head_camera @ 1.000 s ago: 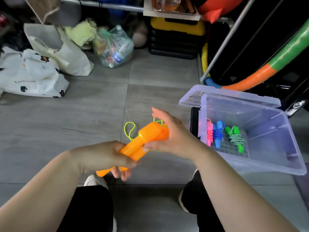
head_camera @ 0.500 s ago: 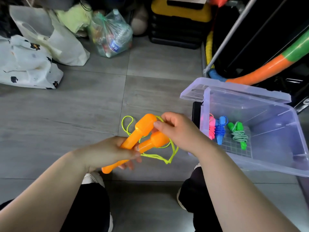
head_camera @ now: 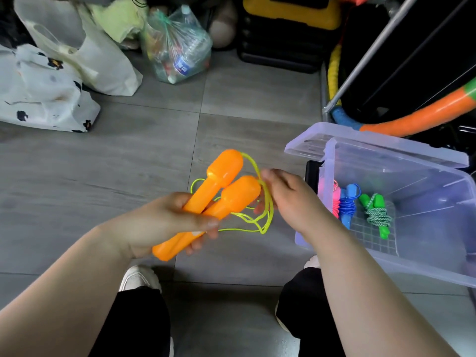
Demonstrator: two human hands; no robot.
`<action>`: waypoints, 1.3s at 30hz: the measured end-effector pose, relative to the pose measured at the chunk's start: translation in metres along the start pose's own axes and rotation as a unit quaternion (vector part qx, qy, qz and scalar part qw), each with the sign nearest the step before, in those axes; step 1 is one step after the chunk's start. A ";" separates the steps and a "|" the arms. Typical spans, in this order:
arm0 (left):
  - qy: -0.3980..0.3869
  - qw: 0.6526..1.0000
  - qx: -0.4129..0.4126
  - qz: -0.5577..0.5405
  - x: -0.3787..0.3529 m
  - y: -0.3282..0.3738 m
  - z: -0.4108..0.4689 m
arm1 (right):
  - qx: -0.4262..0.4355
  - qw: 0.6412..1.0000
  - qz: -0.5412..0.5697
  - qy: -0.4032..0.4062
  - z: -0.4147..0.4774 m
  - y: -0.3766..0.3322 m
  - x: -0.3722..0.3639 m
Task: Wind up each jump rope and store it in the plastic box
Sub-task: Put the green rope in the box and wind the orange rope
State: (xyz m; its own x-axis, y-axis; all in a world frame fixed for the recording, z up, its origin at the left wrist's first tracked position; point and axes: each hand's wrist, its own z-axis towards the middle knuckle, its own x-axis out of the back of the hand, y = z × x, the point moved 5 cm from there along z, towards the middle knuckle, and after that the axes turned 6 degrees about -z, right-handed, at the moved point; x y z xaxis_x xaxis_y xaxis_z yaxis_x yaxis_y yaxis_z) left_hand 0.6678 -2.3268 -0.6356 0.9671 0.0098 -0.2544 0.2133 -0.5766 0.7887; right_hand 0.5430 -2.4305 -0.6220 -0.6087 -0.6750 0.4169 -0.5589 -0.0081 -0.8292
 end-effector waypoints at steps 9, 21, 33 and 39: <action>0.276 0.946 -0.086 -0.148 0.035 0.011 -0.001 | 0.008 0.975 -0.212 -0.058 0.002 0.006 -0.051; 0.053 0.839 0.106 0.532 0.021 -0.034 0.012 | 0.141 0.898 -0.396 -0.132 -0.013 -0.022 -0.067; -0.199 0.918 0.133 0.316 -0.032 -0.023 -0.001 | 0.034 0.961 -0.051 -0.268 -0.022 -0.008 -0.031; -0.206 0.973 0.035 0.100 -0.039 0.002 -0.004 | -0.141 0.952 0.232 -0.144 -0.015 0.017 -0.022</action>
State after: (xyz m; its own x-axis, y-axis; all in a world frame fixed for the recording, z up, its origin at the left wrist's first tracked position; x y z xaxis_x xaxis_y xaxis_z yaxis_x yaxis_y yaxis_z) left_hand 0.6312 -2.3245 -0.6219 0.8473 -0.4285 -0.3140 0.0025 -0.5879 0.8089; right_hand 0.5384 -2.4049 -0.6398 -0.6703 -0.7320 -0.1220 -0.4207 0.5102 -0.7501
